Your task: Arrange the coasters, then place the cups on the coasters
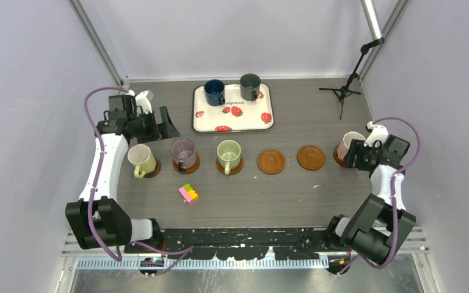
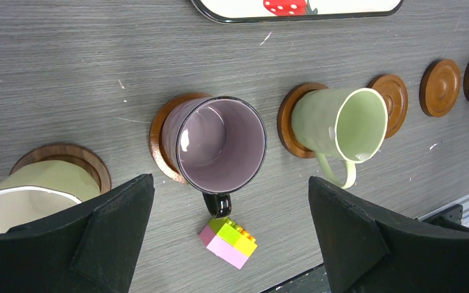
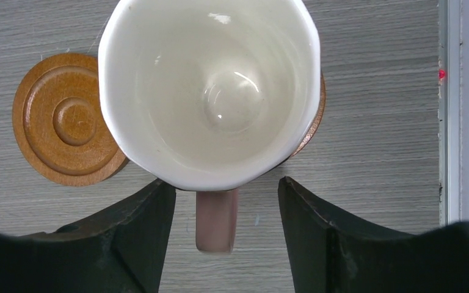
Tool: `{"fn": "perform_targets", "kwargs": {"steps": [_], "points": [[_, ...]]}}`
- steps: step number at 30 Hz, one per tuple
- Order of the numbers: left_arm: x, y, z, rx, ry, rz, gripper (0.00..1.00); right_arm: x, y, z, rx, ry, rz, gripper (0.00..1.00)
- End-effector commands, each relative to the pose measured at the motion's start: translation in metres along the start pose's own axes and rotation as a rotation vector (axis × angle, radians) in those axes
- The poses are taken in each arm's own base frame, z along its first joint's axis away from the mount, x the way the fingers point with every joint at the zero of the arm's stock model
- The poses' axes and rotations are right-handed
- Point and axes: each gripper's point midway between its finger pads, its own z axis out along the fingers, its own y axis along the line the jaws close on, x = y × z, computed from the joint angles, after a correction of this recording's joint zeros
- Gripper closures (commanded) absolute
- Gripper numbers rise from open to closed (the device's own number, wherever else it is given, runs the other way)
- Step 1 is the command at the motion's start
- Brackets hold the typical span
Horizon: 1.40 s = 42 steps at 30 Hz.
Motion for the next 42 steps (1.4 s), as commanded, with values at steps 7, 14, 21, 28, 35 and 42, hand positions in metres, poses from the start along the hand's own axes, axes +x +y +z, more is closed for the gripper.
{"fn": "perform_targets", "kwargs": {"steps": [7,14,21,28,35,42], "points": [[-0.013,-0.006,-0.008,0.024,-0.059,0.036,0.00,-0.026,-0.002,-0.022,0.014,-0.021,-0.099,0.29],[-0.012,-0.007,-0.009,0.028,-0.060,0.037,0.00,-0.025,-0.009,-0.028,0.028,0.039,-0.147,0.32],[-0.010,-0.006,-0.011,0.026,-0.060,0.036,0.00,-0.019,-0.015,-0.026,0.037,0.099,-0.152,0.34],[-0.009,-0.006,-0.011,0.032,-0.058,0.035,0.00,-0.023,-0.007,-0.034,-0.001,0.110,-0.149,0.33],[-0.011,-0.006,-0.010,0.034,-0.047,0.046,0.00,-0.064,0.008,-0.055,-0.051,0.057,-0.141,0.19],[-0.012,-0.007,-0.008,0.041,-0.041,0.036,0.00,-0.141,0.022,-0.061,-0.046,-0.050,-0.135,0.17]]}}
